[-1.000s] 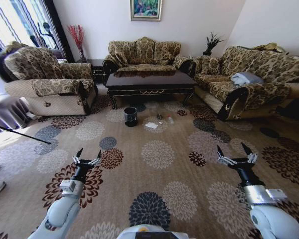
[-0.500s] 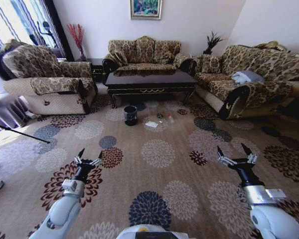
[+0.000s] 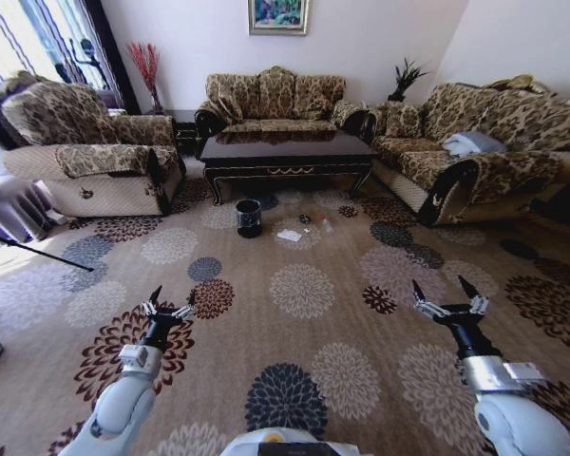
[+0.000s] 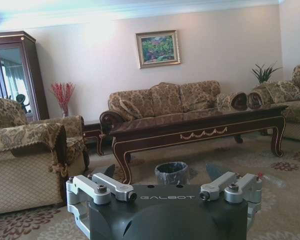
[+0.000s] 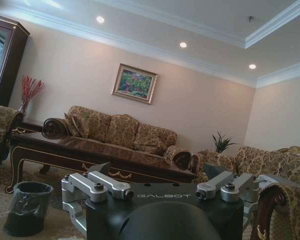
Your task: Move to the front of the table and pick up the trash from the floor, then place it into the trash bin.
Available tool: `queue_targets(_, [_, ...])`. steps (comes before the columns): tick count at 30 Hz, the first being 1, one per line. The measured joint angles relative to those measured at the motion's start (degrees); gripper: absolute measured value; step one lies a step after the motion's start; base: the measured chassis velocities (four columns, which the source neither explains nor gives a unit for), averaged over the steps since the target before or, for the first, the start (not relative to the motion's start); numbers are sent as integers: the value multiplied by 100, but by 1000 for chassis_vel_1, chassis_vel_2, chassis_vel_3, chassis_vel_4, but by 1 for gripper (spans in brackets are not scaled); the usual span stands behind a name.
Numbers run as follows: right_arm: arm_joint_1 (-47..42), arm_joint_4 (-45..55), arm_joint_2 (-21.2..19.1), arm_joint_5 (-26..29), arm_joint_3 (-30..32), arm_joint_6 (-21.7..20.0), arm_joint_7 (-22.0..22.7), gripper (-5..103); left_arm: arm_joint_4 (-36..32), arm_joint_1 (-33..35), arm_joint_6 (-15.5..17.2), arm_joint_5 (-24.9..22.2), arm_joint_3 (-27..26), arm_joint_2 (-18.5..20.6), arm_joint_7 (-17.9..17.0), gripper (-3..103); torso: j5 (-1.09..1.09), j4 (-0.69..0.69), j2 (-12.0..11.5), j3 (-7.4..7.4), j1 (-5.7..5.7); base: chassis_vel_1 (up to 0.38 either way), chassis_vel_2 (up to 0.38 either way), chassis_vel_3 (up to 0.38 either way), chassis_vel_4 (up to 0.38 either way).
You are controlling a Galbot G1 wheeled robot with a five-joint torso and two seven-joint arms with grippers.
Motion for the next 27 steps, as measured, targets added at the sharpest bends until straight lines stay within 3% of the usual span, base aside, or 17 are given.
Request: queue_targets(27, [-48, 146, 39, 42, -20, -20, -25, 100, -13, 28, 115, 21, 118, -86, -48, 100, 0, 0, -648, -390, -259, 0, 0, 0, 0])
